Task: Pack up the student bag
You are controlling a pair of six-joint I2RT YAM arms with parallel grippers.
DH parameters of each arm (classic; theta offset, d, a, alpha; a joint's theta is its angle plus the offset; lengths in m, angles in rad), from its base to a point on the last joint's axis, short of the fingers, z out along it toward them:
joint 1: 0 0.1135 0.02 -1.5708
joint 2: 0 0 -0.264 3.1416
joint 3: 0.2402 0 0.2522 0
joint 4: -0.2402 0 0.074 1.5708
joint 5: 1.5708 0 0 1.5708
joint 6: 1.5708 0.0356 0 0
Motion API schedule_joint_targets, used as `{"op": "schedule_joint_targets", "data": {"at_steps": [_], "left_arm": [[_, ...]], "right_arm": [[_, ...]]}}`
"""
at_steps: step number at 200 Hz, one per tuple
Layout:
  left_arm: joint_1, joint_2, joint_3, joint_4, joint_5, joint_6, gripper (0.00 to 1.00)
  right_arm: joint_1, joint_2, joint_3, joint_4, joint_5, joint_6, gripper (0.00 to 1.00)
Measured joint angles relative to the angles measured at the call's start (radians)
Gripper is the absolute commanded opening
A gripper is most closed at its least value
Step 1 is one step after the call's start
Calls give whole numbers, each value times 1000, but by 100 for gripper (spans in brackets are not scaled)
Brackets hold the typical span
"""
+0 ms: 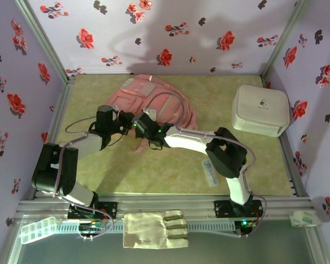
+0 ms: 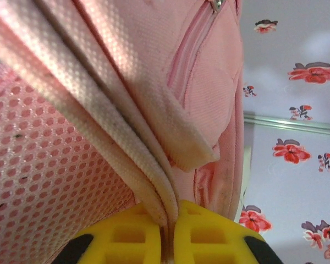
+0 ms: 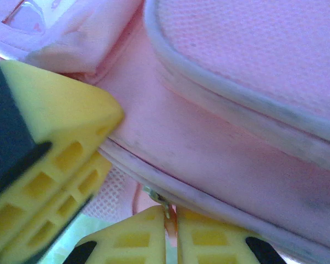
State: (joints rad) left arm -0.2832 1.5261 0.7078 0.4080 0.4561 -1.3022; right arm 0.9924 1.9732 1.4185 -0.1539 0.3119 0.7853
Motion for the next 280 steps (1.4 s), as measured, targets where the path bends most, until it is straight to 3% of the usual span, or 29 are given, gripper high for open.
{"op": "schedule_joint_targets", "data": {"at_steps": [70, 120, 192, 280], "left_arm": [[11, 1, 4, -20, 21, 26, 0], [15, 6, 4, -19, 27, 26, 0], [15, 6, 4, -19, 27, 30, 1], [18, 6, 4, -19, 30, 31, 1]], "right_arm": [[-17, -189, -250, -9, 58, 19, 15], [-29, -170, -223, -45, 50, -2, 25], [-34, -104, -169, -75, 38, -27, 32], [-37, -65, -123, -98, 32, -115, 27]]}}
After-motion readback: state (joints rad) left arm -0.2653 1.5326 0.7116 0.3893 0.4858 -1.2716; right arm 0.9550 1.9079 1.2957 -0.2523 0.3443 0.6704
